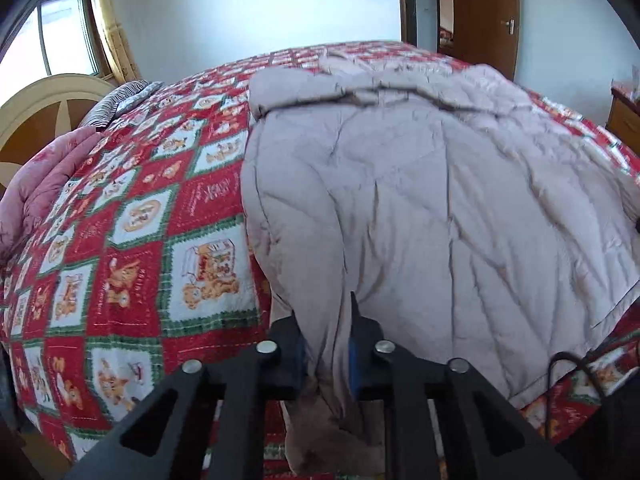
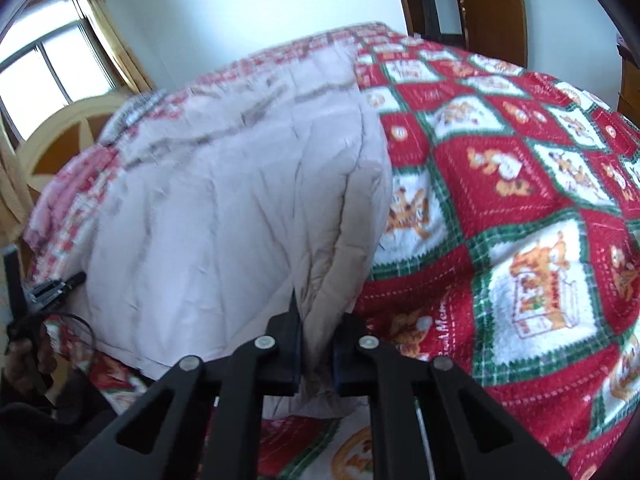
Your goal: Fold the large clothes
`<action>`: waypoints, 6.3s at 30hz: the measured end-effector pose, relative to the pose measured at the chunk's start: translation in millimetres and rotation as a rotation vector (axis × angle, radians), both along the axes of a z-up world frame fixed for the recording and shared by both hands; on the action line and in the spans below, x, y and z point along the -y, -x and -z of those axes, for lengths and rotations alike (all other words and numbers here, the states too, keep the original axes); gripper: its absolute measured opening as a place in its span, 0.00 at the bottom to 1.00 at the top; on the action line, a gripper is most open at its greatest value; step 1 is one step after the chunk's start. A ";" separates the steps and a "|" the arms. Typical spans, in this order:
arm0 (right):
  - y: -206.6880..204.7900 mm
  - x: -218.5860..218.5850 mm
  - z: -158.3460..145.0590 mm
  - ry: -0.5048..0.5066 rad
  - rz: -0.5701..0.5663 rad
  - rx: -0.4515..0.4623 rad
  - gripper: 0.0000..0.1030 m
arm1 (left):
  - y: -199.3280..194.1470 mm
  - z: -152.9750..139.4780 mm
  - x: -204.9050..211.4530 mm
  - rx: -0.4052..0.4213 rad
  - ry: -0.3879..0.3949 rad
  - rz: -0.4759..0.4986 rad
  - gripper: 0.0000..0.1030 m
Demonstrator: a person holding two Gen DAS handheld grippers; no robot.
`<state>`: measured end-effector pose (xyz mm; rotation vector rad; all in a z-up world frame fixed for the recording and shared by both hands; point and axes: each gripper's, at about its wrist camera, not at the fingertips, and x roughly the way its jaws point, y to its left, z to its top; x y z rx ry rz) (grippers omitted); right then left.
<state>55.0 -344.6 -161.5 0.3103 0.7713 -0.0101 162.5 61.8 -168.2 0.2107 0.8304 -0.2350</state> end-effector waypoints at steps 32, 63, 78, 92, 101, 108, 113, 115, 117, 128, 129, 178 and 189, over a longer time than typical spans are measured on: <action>-148.9 42.9 -176.9 0.002 0.196 0.477 0.10 | -182.4 -188.0 -13.7 0.301 0.417 -0.077 0.29; -326.6 -20.6 -108.8 0.248 0.213 0.438 0.98 | -316.9 -63.8 106.8 0.472 -0.163 -0.468 0.99; -390.8 -40.8 -49.3 0.341 0.094 0.186 0.98 | -376.2 -34.5 86.5 0.222 -0.138 -0.571 0.99; -412.2 -29.4 -27.7 0.266 0.097 0.033 1.00 | -386.8 -14.9 150.5 0.281 -0.304 -0.342 0.99; -419.3 -34.8 -21.5 0.295 0.100 -0.010 1.00 | -395.9 0.5 140.7 0.214 -0.227 -0.346 0.99; -423.5 -38.3 -18.2 0.322 0.097 -0.036 1.00 | -395.5 3.6 138.7 0.206 -0.212 -0.353 0.99; -426.8 -41.2 -16.0 0.342 0.097 -0.054 1.00 | -396.7 5.0 138.2 0.197 -0.208 -0.355 0.99; -426.9 -41.5 -15.3 0.348 0.098 -0.060 1.00 | -397.2 5.3 137.2 0.194 -0.206 -0.355 0.99; -427.9 -42.6 -14.4 0.355 0.098 -0.066 1.00 | -397.4 5.8 136.9 0.191 -0.206 -0.354 0.99; -430.5 -45.2 -13.0 0.372 0.099 -0.079 1.00 | -399.6 8.4 135.2 0.178 -0.201 -0.353 0.99; -430.8 -45.6 -12.9 0.376 0.099 -0.082 1.00 | -399.6 8.4 135.2 0.178 -0.200 -0.353 0.99; -290.2 -114.2 -16.2 0.516 0.026 0.066 1.00 | -216.3 13.0 22.8 0.026 0.158 -0.508 0.99; -298.0 -107.2 7.8 0.483 0.014 -0.027 1.00 | -220.6 13.7 41.0 0.052 0.237 -0.395 0.43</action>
